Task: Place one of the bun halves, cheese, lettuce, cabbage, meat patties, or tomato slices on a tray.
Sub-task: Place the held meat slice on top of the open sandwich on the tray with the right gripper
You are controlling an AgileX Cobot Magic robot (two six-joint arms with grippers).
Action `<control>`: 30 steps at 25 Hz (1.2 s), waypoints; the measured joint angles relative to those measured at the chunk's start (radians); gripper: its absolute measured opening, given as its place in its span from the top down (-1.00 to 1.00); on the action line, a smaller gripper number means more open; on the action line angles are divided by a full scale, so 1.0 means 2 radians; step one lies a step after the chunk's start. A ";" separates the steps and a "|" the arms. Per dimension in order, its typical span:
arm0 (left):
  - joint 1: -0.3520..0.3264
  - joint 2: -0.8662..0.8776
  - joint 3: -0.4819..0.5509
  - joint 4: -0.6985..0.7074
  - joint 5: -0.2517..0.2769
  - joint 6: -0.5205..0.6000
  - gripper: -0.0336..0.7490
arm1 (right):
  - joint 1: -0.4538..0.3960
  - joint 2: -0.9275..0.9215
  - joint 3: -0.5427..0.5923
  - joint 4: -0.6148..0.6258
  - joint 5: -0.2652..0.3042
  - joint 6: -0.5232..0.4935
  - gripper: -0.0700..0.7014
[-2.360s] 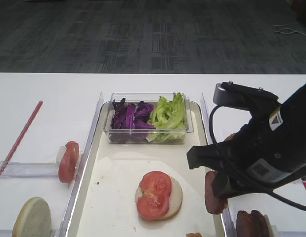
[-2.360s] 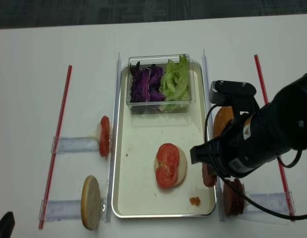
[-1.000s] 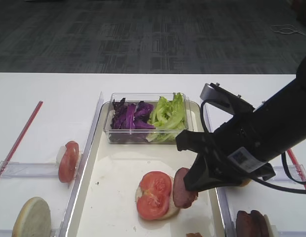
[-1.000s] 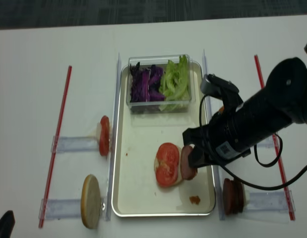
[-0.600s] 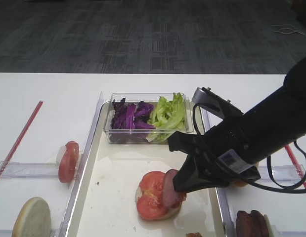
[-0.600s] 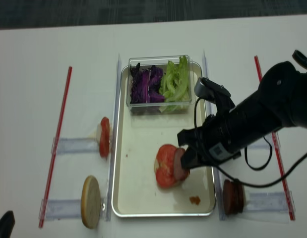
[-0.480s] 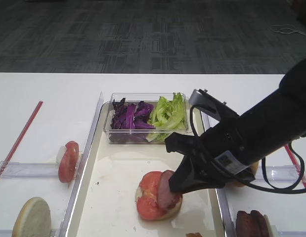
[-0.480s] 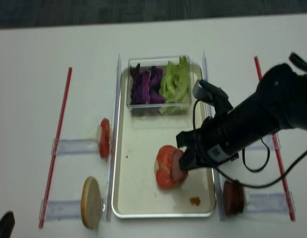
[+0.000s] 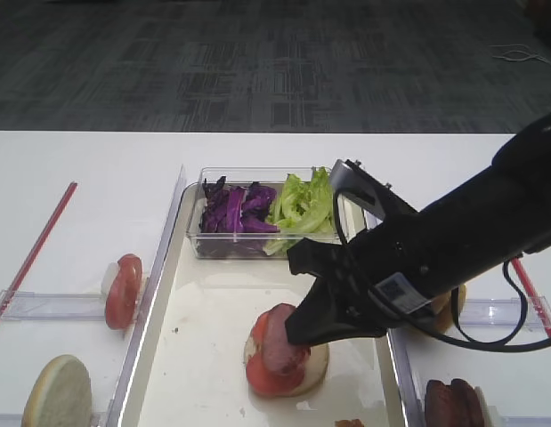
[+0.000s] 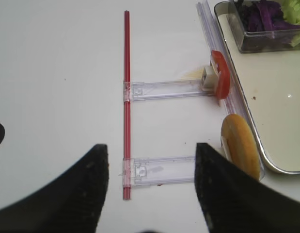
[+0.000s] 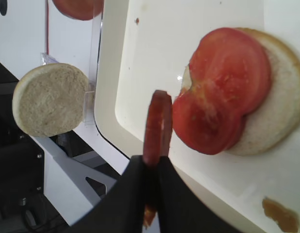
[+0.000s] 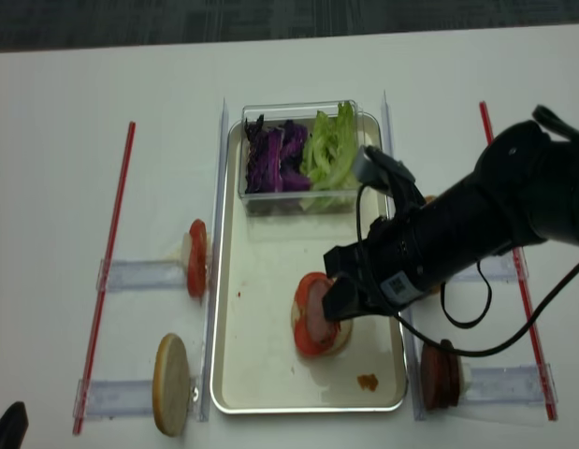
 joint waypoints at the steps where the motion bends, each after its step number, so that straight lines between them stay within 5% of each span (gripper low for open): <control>1: 0.000 0.000 0.000 0.000 0.000 0.000 -0.13 | 0.000 0.004 0.000 0.005 0.003 -0.008 0.64; 30: 0.000 0.000 0.000 0.000 0.000 0.000 -0.13 | -0.001 0.040 0.022 0.153 0.044 -0.158 0.64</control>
